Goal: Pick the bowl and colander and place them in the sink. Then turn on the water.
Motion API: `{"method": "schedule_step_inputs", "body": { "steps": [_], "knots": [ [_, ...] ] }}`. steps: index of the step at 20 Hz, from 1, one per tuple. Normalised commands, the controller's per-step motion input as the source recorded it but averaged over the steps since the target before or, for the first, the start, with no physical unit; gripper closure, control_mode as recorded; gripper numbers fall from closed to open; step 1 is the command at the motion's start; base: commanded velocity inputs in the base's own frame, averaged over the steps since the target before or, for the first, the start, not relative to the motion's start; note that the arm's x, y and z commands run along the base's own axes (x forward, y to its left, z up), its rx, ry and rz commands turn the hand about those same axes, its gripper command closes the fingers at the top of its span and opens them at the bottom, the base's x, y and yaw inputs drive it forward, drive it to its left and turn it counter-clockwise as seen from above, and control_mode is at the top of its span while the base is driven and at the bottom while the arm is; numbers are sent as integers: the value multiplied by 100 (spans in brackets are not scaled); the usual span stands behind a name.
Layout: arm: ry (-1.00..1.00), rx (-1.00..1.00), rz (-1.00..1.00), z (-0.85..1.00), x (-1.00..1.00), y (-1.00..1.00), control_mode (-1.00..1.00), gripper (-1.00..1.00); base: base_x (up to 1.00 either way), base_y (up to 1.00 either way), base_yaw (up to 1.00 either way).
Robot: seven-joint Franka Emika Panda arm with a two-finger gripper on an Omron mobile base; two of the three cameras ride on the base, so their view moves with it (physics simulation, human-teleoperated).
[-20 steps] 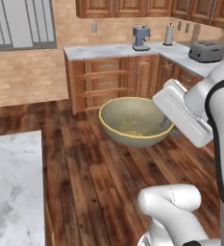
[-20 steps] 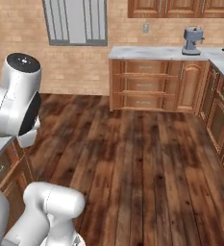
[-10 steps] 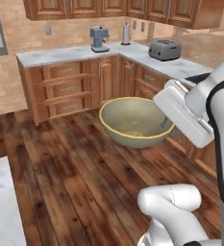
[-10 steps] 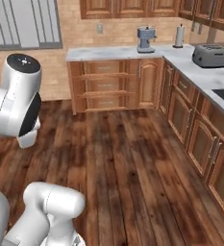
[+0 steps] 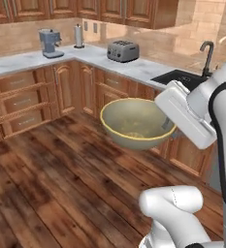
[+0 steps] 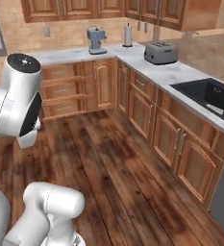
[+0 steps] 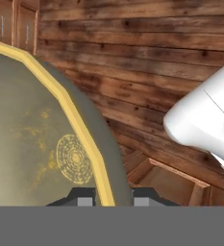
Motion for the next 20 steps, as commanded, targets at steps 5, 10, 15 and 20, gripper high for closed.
{"method": "schedule_step_inputs", "body": {
  "steps": [5, 10, 15, 20],
  "knots": [
    [0, 0, 0, 0, 0, 0, 100, 100, 26, 45, -53],
    [0, 0, 0, 0, 0, 0, 100, 100, 14, 43, -44],
    [0, 0, 0, 0, 0, 0, 100, 100, 0, 33, -33],
    [0, 0, 0, 0, 0, 0, 100, 100, 0, 40, -9]
  ]
}}
